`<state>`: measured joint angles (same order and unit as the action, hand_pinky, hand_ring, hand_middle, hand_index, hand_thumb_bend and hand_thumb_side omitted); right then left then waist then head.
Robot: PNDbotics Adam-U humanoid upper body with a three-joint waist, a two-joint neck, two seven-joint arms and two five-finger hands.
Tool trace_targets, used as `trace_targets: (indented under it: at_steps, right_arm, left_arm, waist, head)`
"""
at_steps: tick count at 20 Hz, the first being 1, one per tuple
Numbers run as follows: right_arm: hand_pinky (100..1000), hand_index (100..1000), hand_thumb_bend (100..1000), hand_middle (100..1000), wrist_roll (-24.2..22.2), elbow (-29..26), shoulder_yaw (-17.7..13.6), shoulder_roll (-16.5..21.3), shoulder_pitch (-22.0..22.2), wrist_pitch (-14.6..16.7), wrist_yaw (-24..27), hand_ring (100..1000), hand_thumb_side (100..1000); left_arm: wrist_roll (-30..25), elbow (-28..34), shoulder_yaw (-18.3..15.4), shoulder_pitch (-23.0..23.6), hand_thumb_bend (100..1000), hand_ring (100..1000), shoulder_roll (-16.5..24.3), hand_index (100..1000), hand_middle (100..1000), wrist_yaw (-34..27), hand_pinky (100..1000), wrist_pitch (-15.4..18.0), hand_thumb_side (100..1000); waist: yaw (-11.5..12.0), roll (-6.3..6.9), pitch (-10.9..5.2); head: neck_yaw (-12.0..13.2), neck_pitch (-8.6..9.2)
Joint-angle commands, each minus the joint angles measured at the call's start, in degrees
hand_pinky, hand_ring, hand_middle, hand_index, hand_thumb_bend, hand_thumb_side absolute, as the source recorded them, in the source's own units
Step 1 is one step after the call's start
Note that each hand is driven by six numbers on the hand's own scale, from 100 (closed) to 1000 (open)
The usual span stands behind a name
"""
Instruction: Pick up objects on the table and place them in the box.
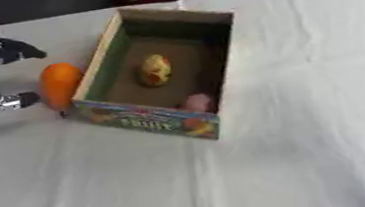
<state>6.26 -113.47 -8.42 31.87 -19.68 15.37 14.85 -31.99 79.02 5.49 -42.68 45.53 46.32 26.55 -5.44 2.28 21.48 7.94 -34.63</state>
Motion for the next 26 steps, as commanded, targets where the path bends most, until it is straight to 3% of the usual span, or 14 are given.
trace_targets:
  at_steps: [1, 11, 16, 20, 21, 22, 24, 25, 26]
  right_arm:
    - [729, 734, 100, 523, -0.3, -1.1, -0.2, 0.6, -0.6, 0.1, -0.5, 1000, 692]
    - [729, 734, 100, 520, -0.5, -1.1, -0.3, -0.2, -1.2, -0.6, -0.7, 1000, 706]
    - [728, 734, 100, 520, -0.6, -1.1, -0.2, -0.3, -1.4, -0.7, -0.6, 1000, 697]
    - [729, 734, 100, 518, -0.9, -1.1, -0.2, -0.6, -1.4, -0.9, -0.7, 1000, 713]
    - [729, 734, 100, 518, -0.9, -1.1, -0.2, -0.6, -1.4, -1.0, -0.7, 1000, 715]
    - [729, 734, 100, 518, -0.9, -1.1, -0.2, -0.7, -1.4, -1.1, -0.6, 1000, 715]
    - [729, 734, 100, 518, -1.0, -1.1, -0.2, -0.7, -1.5, -1.1, -0.6, 1000, 716]
    - [729, 734, 100, 518, -1.0, -1.1, -0.2, -0.8, -1.5, -1.1, -0.6, 1000, 717]
    - [729, 734, 100, 518, -1.0, -1.1, -0.2, -0.8, -1.5, -1.2, -0.6, 1000, 718]
  left_arm:
    - [1.4, -1.0, 0.0, -1.4, 396, 933, 0.6, 1000, 888, 1.3, 699, -0.7, 1000]
    - [2.2, -5.3, 0.4, -3.0, 401, 926, -1.4, 1000, 877, 4.6, 690, -0.8, 1000]
    - [6.4, -7.6, 0.5, -3.6, 401, 923, -2.2, 1000, 867, 8.9, 678, -1.7, 1000]
    - [10.9, -8.5, 0.7, -3.8, 335, 905, -2.9, 979, 839, 12.1, 654, -2.4, 1000]
    - [12.1, -8.6, 0.8, -3.9, 287, 890, -3.0, 961, 819, 12.7, 636, -2.7, 974]
    - [13.4, -8.7, 0.8, -4.0, 229, 870, -3.2, 938, 793, 13.3, 615, -3.1, 879]
    - [16.3, -8.9, 0.9, -4.1, 190, 849, -3.5, 904, 762, 14.5, 592, -4.1, 772]
    - [17.7, -9.0, 1.0, -4.2, 130, 815, -3.7, 851, 719, 15.0, 566, -4.7, 604]
    - [19.1, -9.2, 1.1, -4.3, 115, 804, -3.9, 834, 701, 15.3, 557, -5.3, 546]
  waist:
    - [-0.1, -0.22, -0.8]
    - [-0.8, -0.15, 0.27]
    - [-1.1, -0.1, 0.46]
    - [-1.3, -0.02, 0.58]
    - [-1.3, 0.0, 0.61]
    - [-1.4, 0.01, 0.64]
    - [-1.5, 0.01, 0.73]
    - [-1.5, 0.0, 0.77]
    - [-1.6, -0.01, 0.81]
  head:
    - [0.1, 0.86]
    - [0.5, 1.82]
    - [0.6, 2.43]
    - [0.7, 2.51]
    - [0.8, 2.51]
    - [0.8, 2.49]
    - [0.9, 2.49]
    - [0.9, 2.49]
    - [1.0, 2.46]
